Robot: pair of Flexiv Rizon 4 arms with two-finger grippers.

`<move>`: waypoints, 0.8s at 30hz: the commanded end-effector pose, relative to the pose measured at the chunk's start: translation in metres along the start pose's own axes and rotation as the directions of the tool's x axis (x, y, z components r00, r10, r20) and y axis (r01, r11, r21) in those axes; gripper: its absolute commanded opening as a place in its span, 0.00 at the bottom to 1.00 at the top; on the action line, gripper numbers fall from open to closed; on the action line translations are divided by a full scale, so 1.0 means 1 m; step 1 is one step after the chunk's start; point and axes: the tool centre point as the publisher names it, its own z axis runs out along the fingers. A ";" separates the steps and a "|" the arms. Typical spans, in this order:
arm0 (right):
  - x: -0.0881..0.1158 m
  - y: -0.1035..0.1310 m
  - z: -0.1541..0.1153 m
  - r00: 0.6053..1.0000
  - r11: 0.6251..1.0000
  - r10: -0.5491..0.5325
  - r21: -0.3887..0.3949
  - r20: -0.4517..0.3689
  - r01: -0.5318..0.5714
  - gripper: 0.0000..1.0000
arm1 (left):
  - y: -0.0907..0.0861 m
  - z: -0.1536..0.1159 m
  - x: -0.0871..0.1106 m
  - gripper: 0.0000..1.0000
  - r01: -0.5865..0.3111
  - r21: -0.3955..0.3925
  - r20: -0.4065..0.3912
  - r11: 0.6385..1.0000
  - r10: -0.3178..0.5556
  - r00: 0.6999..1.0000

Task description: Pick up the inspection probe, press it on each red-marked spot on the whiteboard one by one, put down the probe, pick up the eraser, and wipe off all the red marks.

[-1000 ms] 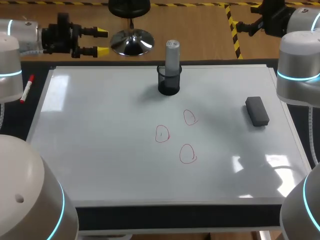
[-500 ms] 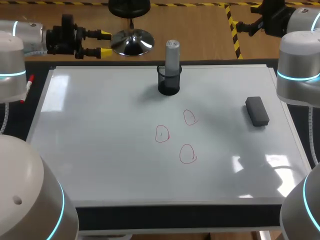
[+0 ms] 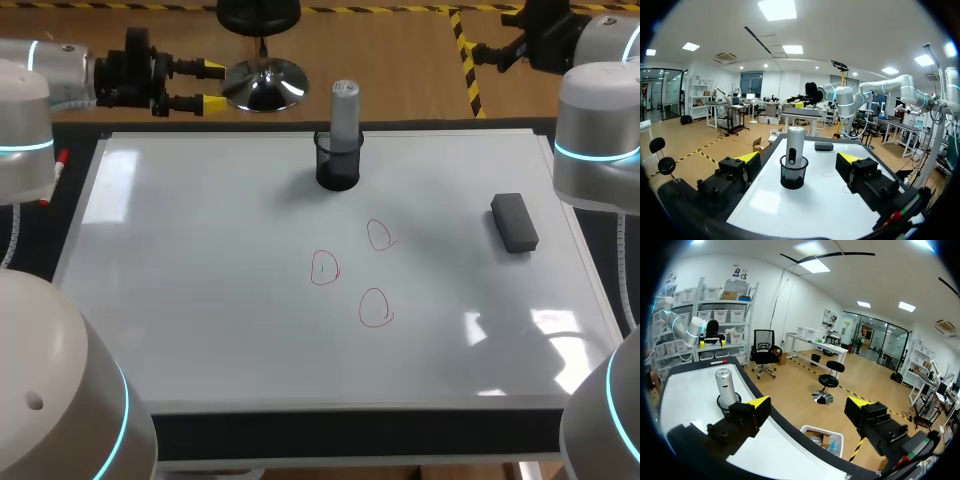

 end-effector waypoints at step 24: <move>0.000 0.000 0.000 1.000 1.000 0.000 0.000 0.000 0.000 1.00 | 0.012 0.046 0.035 1.00 -0.100 0.061 -0.120 0.993 0.107 0.987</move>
